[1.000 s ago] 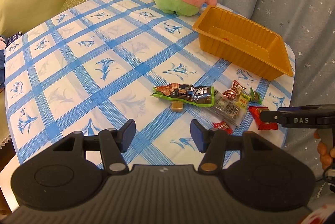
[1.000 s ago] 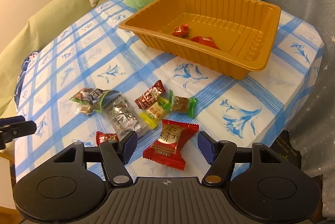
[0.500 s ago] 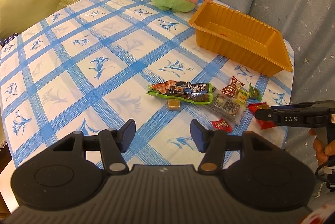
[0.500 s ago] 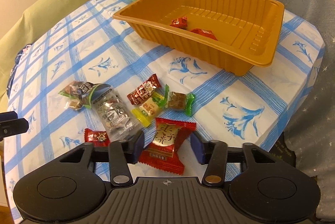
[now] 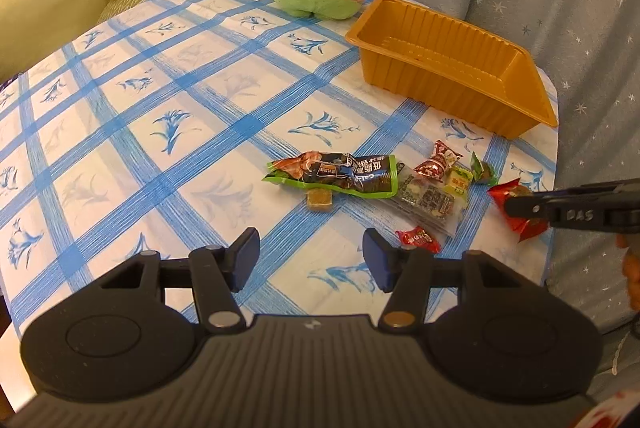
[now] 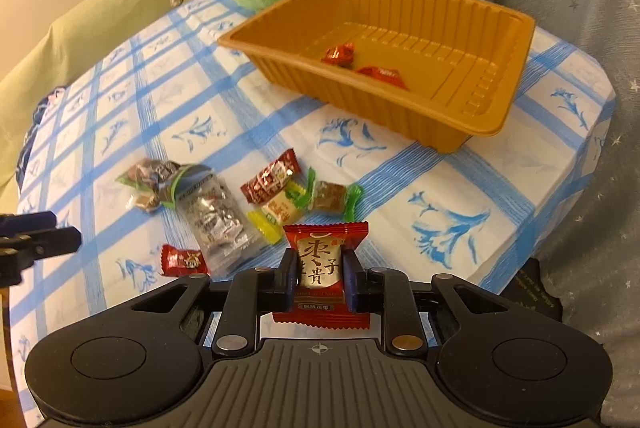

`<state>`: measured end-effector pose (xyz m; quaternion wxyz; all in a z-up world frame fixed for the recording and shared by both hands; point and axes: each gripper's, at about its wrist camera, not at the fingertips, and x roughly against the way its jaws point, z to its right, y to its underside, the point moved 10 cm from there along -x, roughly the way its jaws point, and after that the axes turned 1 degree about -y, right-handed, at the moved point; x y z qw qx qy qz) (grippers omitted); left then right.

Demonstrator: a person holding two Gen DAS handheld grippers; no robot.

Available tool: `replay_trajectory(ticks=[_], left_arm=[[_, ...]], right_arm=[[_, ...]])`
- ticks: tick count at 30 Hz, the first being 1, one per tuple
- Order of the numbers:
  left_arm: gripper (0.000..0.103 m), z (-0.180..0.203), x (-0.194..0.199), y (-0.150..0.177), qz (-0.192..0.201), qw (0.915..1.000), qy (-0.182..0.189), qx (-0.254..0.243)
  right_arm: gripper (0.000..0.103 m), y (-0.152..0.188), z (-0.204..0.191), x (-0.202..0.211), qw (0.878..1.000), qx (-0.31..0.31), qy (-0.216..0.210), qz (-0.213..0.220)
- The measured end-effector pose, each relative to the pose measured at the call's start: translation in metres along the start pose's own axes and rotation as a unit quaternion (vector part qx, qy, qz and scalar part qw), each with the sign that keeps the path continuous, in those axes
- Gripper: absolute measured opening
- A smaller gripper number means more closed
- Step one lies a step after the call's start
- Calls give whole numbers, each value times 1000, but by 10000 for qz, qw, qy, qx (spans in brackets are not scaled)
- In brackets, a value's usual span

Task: Organize snacks
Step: 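Grasp a red-and-gold candy with the right tool while the left tool grasps a small clear candy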

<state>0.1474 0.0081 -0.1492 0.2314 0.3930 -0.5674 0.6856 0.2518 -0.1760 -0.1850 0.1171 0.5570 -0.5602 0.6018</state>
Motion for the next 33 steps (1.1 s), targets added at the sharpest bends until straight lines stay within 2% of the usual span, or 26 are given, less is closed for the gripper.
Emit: replay_trajectory(ticks=[12, 22, 33], left_arm=[[47, 3, -33, -7, -33, 9999, 75, -141], [43, 12, -59, -11, -57, 9981, 108, -604], [43, 16, -84, -14, -138, 9969, 130, -759]], right_arm=[[24, -16, 12, 23, 9993, -241, 1, 280], [24, -20, 22, 26, 9987, -383, 70, 315], [24, -20, 29, 23, 9984, -470, 132, 281]])
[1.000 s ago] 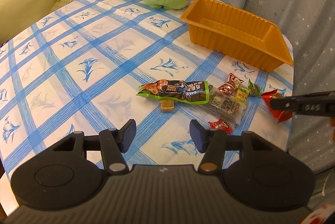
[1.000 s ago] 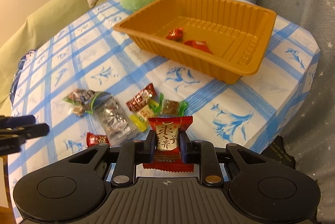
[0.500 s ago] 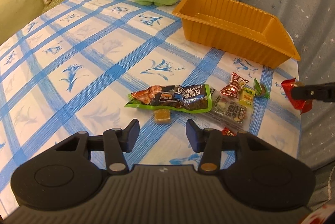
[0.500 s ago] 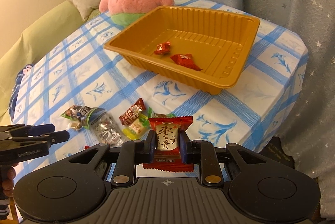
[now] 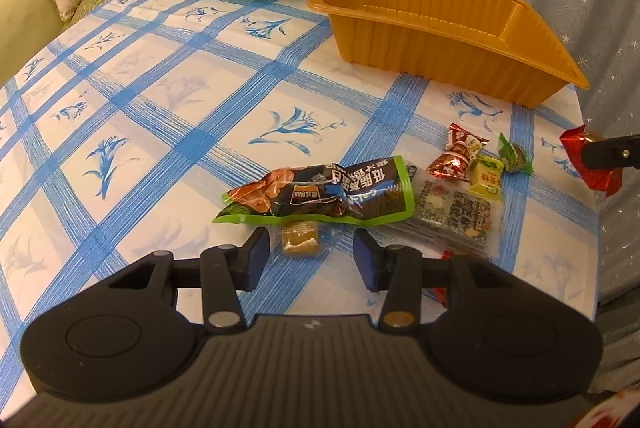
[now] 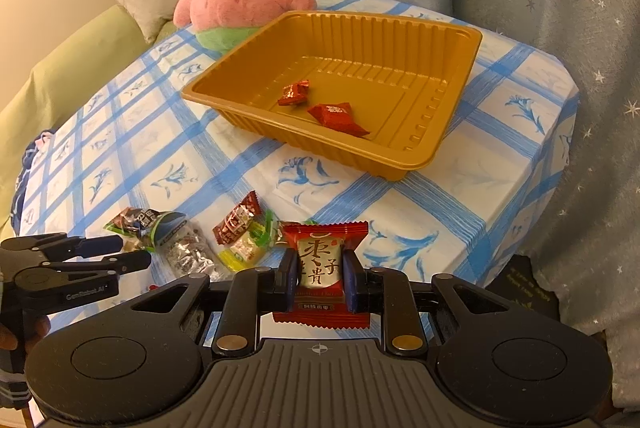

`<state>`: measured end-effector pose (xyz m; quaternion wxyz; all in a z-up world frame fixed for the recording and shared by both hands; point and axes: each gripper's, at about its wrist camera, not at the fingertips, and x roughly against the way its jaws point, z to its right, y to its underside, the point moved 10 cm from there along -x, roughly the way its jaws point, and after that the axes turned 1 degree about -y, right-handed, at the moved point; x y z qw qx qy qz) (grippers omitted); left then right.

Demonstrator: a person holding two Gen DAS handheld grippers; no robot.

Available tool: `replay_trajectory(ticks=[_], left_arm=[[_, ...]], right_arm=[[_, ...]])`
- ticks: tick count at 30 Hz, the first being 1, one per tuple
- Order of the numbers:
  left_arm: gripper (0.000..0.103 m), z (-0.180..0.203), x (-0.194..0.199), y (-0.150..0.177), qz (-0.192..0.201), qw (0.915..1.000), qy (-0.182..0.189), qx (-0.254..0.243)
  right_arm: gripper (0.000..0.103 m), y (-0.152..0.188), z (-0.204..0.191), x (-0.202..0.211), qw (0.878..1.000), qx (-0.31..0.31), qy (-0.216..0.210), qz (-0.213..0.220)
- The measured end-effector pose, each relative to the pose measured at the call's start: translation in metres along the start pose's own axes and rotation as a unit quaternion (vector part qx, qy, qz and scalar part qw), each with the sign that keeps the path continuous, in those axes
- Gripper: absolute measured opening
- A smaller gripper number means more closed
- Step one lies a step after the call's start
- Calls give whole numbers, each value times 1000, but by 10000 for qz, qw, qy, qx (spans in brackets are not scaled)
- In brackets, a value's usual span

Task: Organize snacks
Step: 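Grasp a red-and-gold candy with the right tool while the left tool grasps a small clear candy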

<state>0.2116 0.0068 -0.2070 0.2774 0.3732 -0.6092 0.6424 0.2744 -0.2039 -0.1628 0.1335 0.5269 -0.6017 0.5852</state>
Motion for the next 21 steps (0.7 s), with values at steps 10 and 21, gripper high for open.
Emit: replay_trajectory(ticks=[10, 21], left_arm=[[27, -6, -5, -3, -11, 10000, -23, 36], [18, -10, -2, 1, -61, 9999, -31, 112]], right_arm=[[24, 1, 3, 0, 10000, -39, 32, -20], [24, 1, -1, 0, 10000, 16, -4, -19]])
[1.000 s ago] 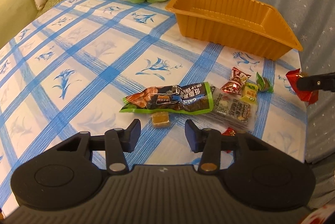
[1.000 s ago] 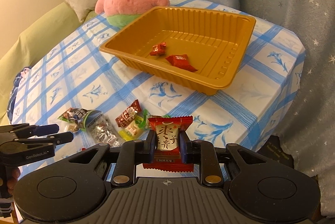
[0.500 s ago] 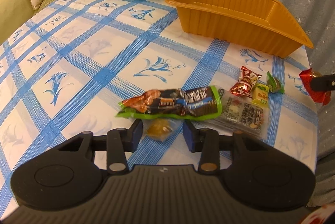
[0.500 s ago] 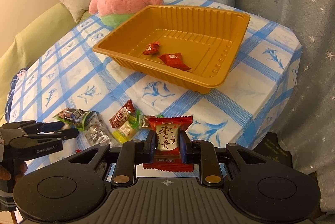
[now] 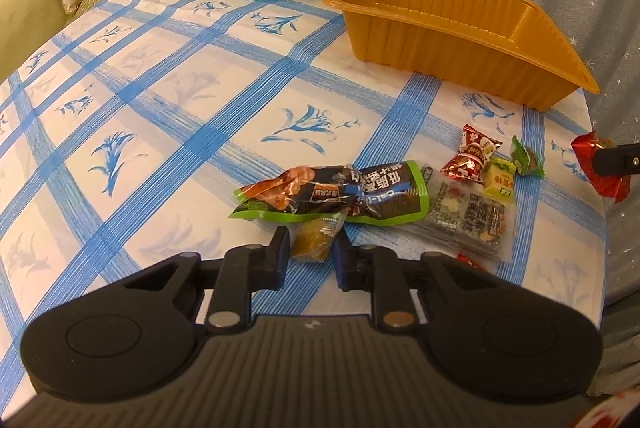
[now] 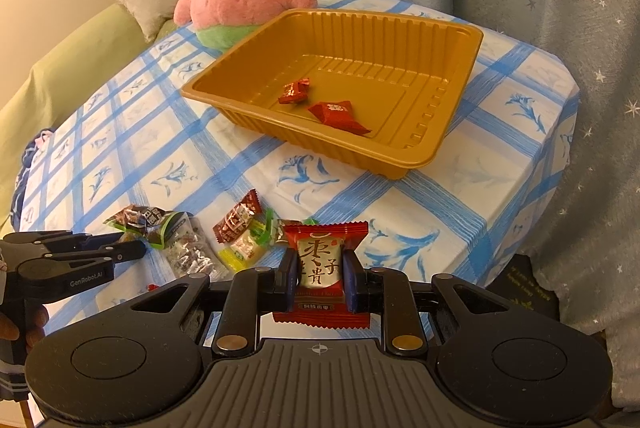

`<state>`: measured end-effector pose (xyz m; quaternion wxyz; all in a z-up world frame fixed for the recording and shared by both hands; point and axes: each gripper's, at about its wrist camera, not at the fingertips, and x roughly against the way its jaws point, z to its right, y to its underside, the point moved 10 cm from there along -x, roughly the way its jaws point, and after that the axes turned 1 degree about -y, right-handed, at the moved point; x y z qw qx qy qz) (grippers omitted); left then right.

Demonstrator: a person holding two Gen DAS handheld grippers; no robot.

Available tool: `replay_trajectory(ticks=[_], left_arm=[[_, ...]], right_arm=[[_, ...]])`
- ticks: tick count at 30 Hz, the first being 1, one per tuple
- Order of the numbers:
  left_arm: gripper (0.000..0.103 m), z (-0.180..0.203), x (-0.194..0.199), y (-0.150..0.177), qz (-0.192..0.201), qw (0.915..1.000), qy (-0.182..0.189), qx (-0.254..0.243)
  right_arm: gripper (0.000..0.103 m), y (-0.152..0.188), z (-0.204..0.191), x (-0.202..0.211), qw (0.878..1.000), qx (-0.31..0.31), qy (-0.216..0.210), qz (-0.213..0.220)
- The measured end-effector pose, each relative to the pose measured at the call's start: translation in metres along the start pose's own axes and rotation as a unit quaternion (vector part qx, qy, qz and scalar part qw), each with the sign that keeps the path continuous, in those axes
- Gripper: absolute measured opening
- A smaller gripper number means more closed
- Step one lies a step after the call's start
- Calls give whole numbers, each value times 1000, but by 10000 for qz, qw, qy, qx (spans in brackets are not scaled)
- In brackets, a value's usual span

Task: Organize snacks
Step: 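Grasp a red-and-gold candy with the right tool while the left tool grasps a small clear candy, then carry both candies over the orange tray and lower them inside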

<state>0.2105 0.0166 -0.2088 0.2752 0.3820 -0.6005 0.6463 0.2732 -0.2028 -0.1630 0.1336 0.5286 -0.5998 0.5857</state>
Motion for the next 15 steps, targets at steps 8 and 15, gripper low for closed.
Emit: replay_trajectory(ticks=[8, 15], left_arm=[[11, -15, 9, 11, -11, 9996, -94, 259], [11, -20, 20, 12, 11, 9992, -85, 402]], right_arm=[[24, 0, -2, 1, 10000, 17, -18, 4], [24, 0, -8, 3, 9999, 83, -88, 18]])
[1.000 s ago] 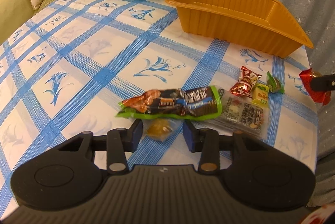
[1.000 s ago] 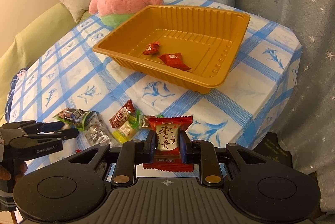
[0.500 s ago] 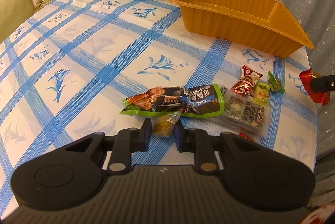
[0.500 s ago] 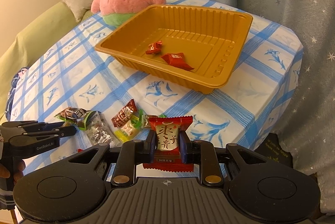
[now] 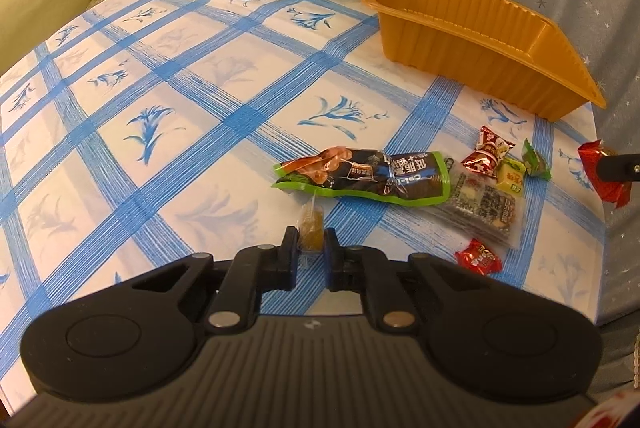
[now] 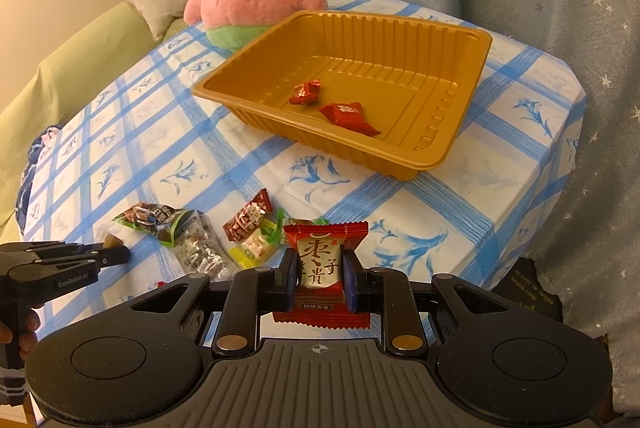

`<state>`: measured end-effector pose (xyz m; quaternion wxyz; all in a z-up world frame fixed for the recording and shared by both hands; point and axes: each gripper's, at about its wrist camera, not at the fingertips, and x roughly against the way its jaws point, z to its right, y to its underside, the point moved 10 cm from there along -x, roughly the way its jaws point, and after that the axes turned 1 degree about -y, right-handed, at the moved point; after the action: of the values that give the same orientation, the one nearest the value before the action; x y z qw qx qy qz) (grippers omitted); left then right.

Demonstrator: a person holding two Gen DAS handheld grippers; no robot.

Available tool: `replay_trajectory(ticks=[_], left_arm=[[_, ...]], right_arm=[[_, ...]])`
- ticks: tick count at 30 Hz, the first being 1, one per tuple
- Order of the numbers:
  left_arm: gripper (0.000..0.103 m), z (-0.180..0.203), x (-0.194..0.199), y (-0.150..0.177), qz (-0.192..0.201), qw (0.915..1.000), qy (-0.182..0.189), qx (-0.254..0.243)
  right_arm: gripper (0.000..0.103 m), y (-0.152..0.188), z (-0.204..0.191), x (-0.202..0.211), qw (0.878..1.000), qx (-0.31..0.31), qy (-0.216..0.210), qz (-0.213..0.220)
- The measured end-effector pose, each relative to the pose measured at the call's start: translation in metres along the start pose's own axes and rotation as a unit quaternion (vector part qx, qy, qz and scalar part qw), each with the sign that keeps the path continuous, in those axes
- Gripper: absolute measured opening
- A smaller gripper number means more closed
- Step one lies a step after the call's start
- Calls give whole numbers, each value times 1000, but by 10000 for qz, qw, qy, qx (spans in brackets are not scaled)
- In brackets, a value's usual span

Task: Organize snacks
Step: 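Carry both candies over the orange tray and lower them inside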

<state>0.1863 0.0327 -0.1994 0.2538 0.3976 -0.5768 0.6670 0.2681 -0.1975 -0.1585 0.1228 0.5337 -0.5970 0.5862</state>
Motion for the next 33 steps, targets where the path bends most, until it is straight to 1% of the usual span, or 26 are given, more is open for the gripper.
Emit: replay_trajectory(ticks=[8, 15, 23, 29, 33], left_arm=[[11, 4, 22, -9, 124, 9999, 54, -22], [11, 16, 41, -33, 383, 9990, 168, -152], [11, 45, 48, -76, 723, 9956, 379, -449], [11, 71, 43, -111, 938, 9917, 526, -700], [11, 88, 35, -134, 993, 9896, 667, -795]], right_arm=[[24, -5, -5, 7, 9999, 47, -119, 83], [24, -13, -12, 15, 9994, 124, -285, 181], [24, -33, -14, 27, 9982, 211, -381, 412], [24, -55, -3, 30, 9973, 259, -299, 616], [24, -72, 11, 28, 9968, 251, -197, 733]])
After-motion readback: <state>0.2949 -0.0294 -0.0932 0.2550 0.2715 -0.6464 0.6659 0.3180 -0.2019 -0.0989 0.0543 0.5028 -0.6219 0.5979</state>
